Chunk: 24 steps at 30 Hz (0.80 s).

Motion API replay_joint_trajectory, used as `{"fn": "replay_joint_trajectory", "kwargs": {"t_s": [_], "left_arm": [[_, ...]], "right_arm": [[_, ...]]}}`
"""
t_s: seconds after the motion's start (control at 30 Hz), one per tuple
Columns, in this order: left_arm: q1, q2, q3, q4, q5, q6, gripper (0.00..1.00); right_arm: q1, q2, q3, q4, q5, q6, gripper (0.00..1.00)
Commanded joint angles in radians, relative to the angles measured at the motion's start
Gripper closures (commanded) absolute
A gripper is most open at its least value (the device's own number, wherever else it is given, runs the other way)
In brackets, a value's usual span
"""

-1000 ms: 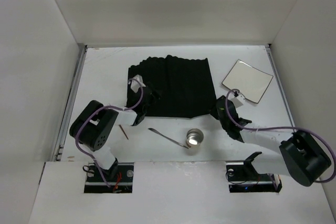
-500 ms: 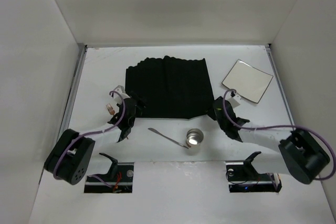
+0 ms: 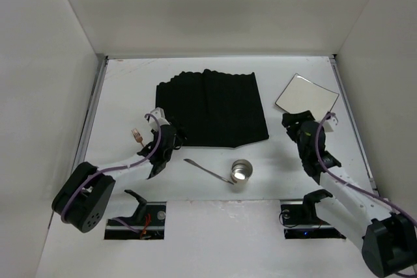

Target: Set the dinner table for one person

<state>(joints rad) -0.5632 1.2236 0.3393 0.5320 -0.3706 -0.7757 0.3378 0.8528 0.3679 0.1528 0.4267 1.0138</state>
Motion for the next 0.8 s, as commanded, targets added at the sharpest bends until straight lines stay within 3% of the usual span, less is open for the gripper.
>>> {"fn": "replay_joint_trajectory", "kwargs": {"t_s": [0.0, 0.13, 0.23, 0.33, 0.43, 0.53, 0.67, 0.77], "left_arm": [[-0.014, 0.045, 0.018, 0.052, -0.007, -0.011, 0.49], [0.024, 0.089, 0.021, 0.045, -0.010, -0.039, 0.50], [0.013, 0.033, 0.023, 0.045, -0.002, -0.060, 0.50], [-0.055, -0.038, 0.033, 0.051, -0.020, -0.030, 0.54], [-0.129, -0.061, 0.055, 0.056, -0.050, 0.006, 0.65], [-0.178, -0.041, 0.072, 0.094, -0.042, 0.033, 0.72], [-0.200, 0.008, 0.075, 0.169, -0.027, 0.058, 0.70], [-0.206, 0.053, 0.067, 0.226, -0.016, 0.065, 0.63]], "right_arm": [[-0.114, -0.055, -0.007, -0.013, -0.077, -0.050, 0.38], [-0.268, -0.060, 0.022, -0.021, -0.172, -0.095, 0.37], [-0.351, -0.044, 0.017, -0.012, -0.218, -0.099, 0.38], [-0.417, -0.012, 0.011, -0.015, -0.224, -0.121, 0.46], [-0.483, 0.060, 0.016, 0.002, -0.241, -0.133, 0.58], [-0.555, 0.150, 0.023, 0.062, -0.290, -0.138, 0.61], [-0.657, 0.285, 0.029, 0.158, -0.377, -0.118, 0.59], [-0.707, 0.371, 0.017, 0.263, -0.440, -0.096, 0.59]]}}
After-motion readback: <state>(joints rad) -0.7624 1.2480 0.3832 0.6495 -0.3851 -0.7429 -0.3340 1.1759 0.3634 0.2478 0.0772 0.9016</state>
